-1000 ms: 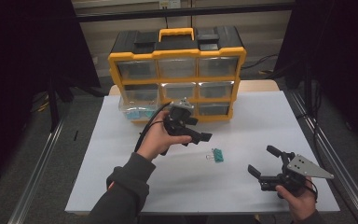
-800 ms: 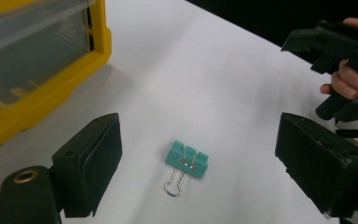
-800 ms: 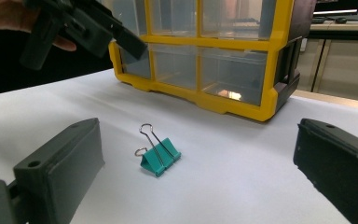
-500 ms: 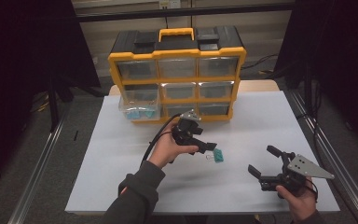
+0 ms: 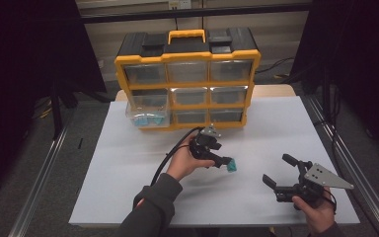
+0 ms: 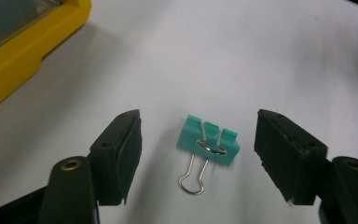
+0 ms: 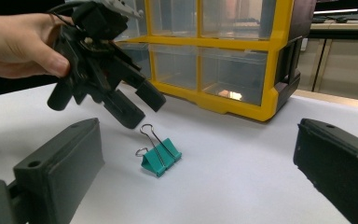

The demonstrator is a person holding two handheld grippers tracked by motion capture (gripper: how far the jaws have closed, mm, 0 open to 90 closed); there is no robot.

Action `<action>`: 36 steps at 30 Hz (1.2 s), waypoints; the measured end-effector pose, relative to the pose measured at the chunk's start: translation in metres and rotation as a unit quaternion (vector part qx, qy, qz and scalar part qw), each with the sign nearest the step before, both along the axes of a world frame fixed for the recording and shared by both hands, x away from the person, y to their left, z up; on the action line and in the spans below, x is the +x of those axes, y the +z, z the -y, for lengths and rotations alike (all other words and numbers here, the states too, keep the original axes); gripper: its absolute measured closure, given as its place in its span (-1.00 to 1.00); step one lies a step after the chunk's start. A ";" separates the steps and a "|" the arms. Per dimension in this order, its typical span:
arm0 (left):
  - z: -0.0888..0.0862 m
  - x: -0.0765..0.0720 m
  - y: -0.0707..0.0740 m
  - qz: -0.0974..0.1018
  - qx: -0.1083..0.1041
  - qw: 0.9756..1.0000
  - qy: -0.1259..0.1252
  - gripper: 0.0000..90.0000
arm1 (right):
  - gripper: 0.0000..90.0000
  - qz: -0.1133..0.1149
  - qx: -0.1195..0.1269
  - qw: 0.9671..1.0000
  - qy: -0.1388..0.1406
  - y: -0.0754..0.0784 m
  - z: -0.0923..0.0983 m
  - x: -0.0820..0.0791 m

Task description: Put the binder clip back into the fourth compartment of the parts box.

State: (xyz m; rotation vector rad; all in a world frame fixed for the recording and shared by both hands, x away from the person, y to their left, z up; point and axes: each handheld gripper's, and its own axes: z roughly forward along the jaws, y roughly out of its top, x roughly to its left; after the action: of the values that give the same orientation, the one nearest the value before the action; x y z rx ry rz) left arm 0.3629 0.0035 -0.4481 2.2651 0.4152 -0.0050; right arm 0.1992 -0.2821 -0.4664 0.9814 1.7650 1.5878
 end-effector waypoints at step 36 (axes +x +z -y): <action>0.014 -0.004 -0.022 -0.020 0.020 0.999 -0.040 0.12 | -0.99 -0.001 -0.002 1.000 0.001 0.000 0.001 0.000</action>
State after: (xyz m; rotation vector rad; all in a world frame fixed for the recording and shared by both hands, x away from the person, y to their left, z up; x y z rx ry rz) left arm 0.3594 -0.0106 -0.4699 2.3231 0.3479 -0.0832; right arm 0.1994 -0.2831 -0.4667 0.9789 1.7707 1.5849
